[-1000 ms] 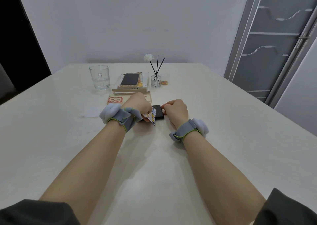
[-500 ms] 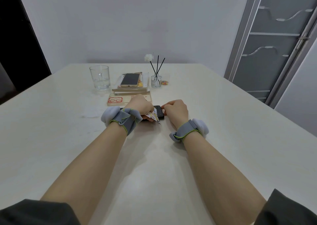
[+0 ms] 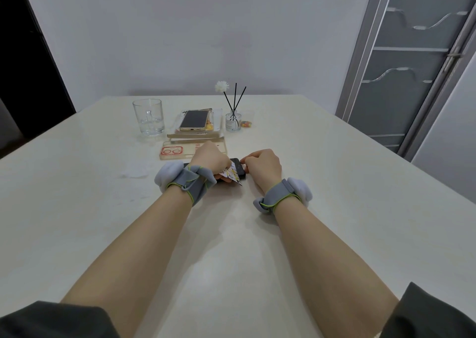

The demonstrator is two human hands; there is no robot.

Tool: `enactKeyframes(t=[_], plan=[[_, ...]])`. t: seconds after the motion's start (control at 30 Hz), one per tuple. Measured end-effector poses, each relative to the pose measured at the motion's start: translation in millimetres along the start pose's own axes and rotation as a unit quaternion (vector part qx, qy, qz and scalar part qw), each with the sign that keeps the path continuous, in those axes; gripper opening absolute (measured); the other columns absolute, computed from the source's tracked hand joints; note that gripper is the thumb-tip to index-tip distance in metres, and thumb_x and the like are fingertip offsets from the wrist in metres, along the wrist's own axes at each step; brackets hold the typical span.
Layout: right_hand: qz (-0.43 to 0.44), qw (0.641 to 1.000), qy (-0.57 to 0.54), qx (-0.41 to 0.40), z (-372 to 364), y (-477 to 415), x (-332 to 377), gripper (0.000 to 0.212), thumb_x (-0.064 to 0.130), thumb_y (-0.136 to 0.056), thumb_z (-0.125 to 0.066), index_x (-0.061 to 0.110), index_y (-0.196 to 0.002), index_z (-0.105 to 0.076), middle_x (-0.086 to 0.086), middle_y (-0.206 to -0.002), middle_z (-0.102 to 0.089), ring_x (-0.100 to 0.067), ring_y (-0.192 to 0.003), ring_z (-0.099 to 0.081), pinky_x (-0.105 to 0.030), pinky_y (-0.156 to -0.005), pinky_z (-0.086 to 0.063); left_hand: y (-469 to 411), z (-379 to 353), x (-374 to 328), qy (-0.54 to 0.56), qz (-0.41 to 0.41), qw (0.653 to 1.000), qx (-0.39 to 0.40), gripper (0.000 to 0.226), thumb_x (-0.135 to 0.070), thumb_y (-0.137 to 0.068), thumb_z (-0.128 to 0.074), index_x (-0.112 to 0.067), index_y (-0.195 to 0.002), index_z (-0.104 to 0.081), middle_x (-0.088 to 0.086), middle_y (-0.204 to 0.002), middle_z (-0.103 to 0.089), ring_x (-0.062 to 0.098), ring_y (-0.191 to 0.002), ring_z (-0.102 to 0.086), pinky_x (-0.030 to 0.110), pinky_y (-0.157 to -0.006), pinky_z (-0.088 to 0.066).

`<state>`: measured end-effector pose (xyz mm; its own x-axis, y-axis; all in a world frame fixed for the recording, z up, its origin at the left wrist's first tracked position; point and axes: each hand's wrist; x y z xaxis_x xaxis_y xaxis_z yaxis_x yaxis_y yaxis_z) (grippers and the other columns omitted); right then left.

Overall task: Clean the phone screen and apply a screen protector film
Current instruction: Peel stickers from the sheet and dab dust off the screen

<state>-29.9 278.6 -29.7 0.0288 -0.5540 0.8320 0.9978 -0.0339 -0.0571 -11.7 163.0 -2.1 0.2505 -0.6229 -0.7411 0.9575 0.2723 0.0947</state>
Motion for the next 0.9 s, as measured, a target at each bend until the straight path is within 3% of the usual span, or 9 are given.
enactKeyframes(t=[0.17, 0.23, 0.3, 0.37, 0.43, 0.5, 0.6, 0.8, 0.9], plan=[[0.002, 1.000, 0.001, 0.002, 0, -1, 0, 0.028, 0.007, -0.079, -0.052, 0.007, -0.092, -0.077, -0.015, -0.093, -0.074, -0.034, -0.100, -0.062, -0.040, -0.098, -0.045, -4, -12, 2, 0.020, -0.014, 0.999, -0.027, 0.034, -0.001, -0.080, -0.057, -0.019, -0.066, -0.031, 0.009, -0.082, -0.037, 0.022, -0.076, -0.041, 0.036, -0.067, -0.038], [0.004, 1.000, -0.001, 0.001, 0, -1, 0, 0.028, 0.006, -0.078, -0.052, 0.005, -0.092, -0.076, -0.017, -0.093, -0.074, -0.035, -0.100, -0.062, -0.041, -0.097, -0.045, -3, -16, 1, 0.028, -0.018, 0.999, -0.031, 0.014, -0.006, -0.081, -0.059, -0.010, -0.084, -0.047, 0.009, -0.083, -0.041, 0.030, -0.079, -0.049, 0.040, -0.076, -0.050], [0.005, 1.000, -0.005, -0.006, -1, -1, 0, 0.028, 0.006, -0.077, -0.053, 0.001, -0.094, -0.075, -0.020, -0.095, -0.073, -0.037, -0.101, -0.062, -0.041, -0.097, -0.046, -4, -17, 2, 0.025, -0.009, 0.999, -0.030, 0.029, -0.009, -0.083, -0.060, -0.006, -0.109, -0.048, 0.009, -0.096, -0.045, 0.032, -0.094, -0.056, 0.043, -0.088, -0.053], [0.004, 1.000, -0.009, -0.008, -1, -1, -1, 0.028, 0.006, -0.077, -0.052, 0.000, -0.094, -0.074, -0.021, -0.094, -0.073, -0.037, -0.100, -0.062, -0.042, -0.097, -0.046, -3, -14, 1, 0.030, -0.020, 0.999, -0.028, 0.011, -0.006, -0.083, -0.058, -0.007, -0.089, -0.050, 0.010, -0.094, -0.045, 0.031, -0.083, -0.053, 0.037, -0.081, -0.051], [0.003, 1.000, -0.012, -0.006, -1, -1, -1, 0.027, 0.006, -0.077, -0.052, 0.001, -0.091, -0.075, -0.019, -0.091, -0.074, -0.035, -0.099, -0.062, -0.042, -0.097, -0.045, -7, -9, 1, 0.028, -0.019, 0.999, -0.027, 0.031, -0.001, -0.082, -0.054, -0.016, -0.064, -0.034, 0.011, -0.084, -0.042, 0.023, -0.077, -0.044, 0.034, -0.071, -0.042], [0.002, 1.000, -0.016, -0.007, -1, -2, -1, 0.027, 0.006, -0.077, -0.052, 0.002, -0.089, -0.075, -0.018, -0.088, -0.074, -0.034, -0.099, -0.062, -0.041, -0.097, -0.045, -10, -4, 4, 0.009, -0.011, 1.000, -0.022, 0.033, -0.001, -0.084, -0.054, -0.018, -0.064, -0.033, 0.011, -0.080, -0.044, 0.021, -0.077, -0.044, 0.034, -0.067, -0.040], [0.002, 1.000, -0.020, -0.006, -1, -2, -2, 0.026, 0.007, -0.075, -0.052, 0.004, -0.085, -0.076, -0.014, -0.081, -0.075, -0.031, -0.097, -0.063, -0.041, -0.098, -0.045, -5, 0, 3, -0.004, -0.005, 1.000, -0.019, 0.016, -0.002, -0.085, -0.056, -0.011, -0.076, -0.046, 0.013, -0.083, -0.053, 0.024, -0.075, -0.052, 0.032, -0.065, -0.047], [0.006, 1.000, -0.023, 0.010, 0, -2, -2, 0.027, 0.008, -0.077, -0.052, 0.010, -0.084, -0.077, -0.006, -0.069, -0.071, -0.024, -0.097, -0.064, -0.040, -0.100, -0.044, -5, 2, 4, -0.015, -0.009, 1.000, -0.003, 0.039, -0.001, -0.086, -0.053, -0.020, -0.062, -0.028, 0.011, -0.087, -0.045, 0.018, -0.080, -0.043, 0.032, -0.070, -0.034], [0.006, 1.000, -0.026, 0.015, 1, -2, -2, 0.027, 0.009, -0.079, -0.051, 0.012, -0.085, -0.077, -0.004, -0.068, -0.070, -0.021, -0.098, -0.063, -0.039, -0.101, -0.043, -5, 8, 6, 0.023, 0.000, 1.000, 0.000, 0.032, 0.002, -0.087, -0.056, -0.016, -0.065, -0.039, 0.013, -0.081, -0.052, 0.015, -0.076, -0.052, 0.027, -0.058, -0.049]])
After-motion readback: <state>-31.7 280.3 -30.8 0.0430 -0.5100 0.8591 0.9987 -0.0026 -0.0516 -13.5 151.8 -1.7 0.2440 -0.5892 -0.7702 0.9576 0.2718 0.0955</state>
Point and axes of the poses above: each hand's wrist, its own y-axis away from the middle knuckle, its own z-axis out of the back of the hand, x = y × z
